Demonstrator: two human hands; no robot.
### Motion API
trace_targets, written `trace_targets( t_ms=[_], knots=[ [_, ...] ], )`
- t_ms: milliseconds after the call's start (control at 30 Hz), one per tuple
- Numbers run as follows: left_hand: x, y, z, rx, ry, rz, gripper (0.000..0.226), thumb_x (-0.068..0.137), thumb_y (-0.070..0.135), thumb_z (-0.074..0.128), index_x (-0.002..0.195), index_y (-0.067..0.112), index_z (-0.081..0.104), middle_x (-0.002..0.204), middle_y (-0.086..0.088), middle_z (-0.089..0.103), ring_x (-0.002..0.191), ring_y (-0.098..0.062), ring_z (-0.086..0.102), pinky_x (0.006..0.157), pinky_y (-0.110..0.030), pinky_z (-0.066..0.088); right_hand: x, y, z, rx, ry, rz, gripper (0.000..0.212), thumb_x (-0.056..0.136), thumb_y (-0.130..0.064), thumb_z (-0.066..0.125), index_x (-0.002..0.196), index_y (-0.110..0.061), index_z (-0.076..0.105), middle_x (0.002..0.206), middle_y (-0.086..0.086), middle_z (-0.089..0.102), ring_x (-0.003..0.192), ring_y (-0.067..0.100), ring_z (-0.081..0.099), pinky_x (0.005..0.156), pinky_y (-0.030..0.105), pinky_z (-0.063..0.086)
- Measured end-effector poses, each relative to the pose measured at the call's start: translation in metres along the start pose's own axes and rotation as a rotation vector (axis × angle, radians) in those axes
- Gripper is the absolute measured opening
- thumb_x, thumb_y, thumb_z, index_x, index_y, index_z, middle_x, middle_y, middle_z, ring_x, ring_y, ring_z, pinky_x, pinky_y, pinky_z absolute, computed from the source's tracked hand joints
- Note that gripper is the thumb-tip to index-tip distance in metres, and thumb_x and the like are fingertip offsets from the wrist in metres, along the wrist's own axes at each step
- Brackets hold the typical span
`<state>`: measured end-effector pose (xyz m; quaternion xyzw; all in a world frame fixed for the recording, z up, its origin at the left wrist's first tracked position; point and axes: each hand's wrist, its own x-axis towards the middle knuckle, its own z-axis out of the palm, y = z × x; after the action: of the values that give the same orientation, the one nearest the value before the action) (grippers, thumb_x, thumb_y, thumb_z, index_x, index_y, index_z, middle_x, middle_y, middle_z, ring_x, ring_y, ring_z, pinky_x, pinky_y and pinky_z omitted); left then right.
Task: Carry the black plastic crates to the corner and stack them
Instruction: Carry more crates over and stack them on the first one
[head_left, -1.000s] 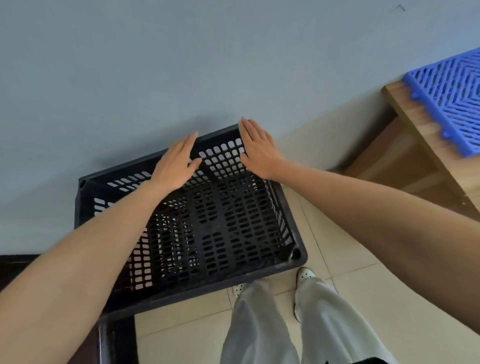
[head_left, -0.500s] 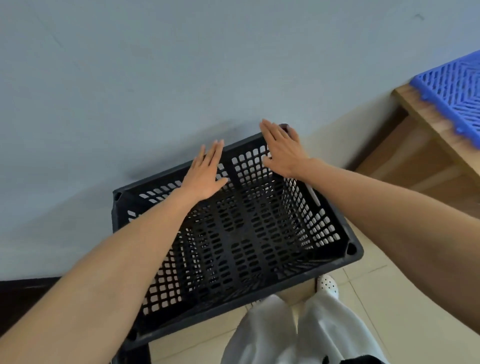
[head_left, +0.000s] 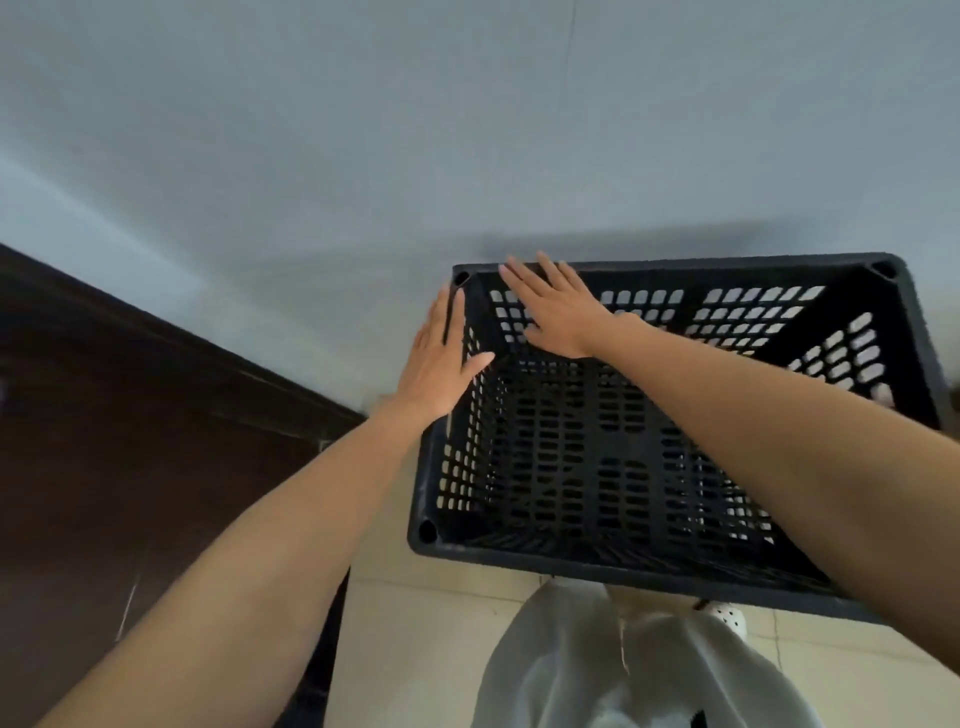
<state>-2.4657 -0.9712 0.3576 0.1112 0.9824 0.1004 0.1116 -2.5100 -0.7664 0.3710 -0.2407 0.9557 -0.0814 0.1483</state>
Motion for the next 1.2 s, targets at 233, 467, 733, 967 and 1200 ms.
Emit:
trace_targets(
  t_ms=[233,467,733,967,1200],
  knots=[
    [0.004,0.0,0.007,-0.129,0.036,0.065,0.096,0.094,0.046,0.054,0.154,0.019,-0.016,0.162,-0.006,-0.021,0.151,-0.021,-0.006,0.121,-0.038,0.01,0.001,0.01,0.013,-0.102,0.034,0.006,0.099,0.089,-0.024,0.054,0.15,-0.022,-0.024,0.159,0.001,-0.024,0.144,0.03,-0.022,0.117,0.046,-0.01],
    [-0.001,0.003,-0.005,-0.116,-0.158,0.017,0.093,0.095,0.053,0.046,0.149,0.032,-0.028,0.158,-0.002,-0.032,0.149,-0.026,-0.016,0.121,-0.049,0.003,-0.002,0.006,-0.002,-0.118,-0.057,0.038,0.099,0.09,-0.025,0.054,0.149,-0.022,-0.025,0.158,0.001,-0.025,0.145,0.03,-0.021,0.117,0.044,-0.008],
    [-0.056,-0.013,-0.014,0.034,-0.098,0.008,0.079,0.101,0.043,0.041,0.154,0.025,-0.014,0.163,-0.002,-0.017,0.151,-0.023,-0.008,0.122,-0.043,0.006,-0.032,-0.045,-0.006,0.033,0.095,0.055,0.085,0.097,-0.024,0.046,0.152,-0.019,-0.018,0.162,0.005,-0.011,0.149,0.027,-0.006,0.121,0.042,0.005],
    [-0.11,0.011,0.004,0.101,-0.014,-0.012,0.071,0.102,0.043,0.037,0.156,0.017,-0.001,0.164,-0.003,-0.01,0.151,-0.023,-0.005,0.121,-0.04,0.009,-0.106,-0.088,0.029,0.1,-0.09,0.019,0.073,0.102,-0.039,0.032,0.153,-0.011,-0.013,0.162,0.009,-0.008,0.149,0.027,0.0,0.121,0.041,0.007],
    [-0.169,0.04,0.038,0.141,-0.022,-0.021,0.061,0.104,0.041,0.029,0.157,0.021,0.005,0.165,0.0,-0.001,0.151,-0.022,-0.007,0.123,-0.044,0.01,-0.185,-0.119,0.061,0.163,-0.239,-0.047,0.07,0.1,-0.055,0.015,0.155,-0.015,0.003,0.163,0.005,0.001,0.149,0.024,0.007,0.12,0.044,0.01]
  ],
)
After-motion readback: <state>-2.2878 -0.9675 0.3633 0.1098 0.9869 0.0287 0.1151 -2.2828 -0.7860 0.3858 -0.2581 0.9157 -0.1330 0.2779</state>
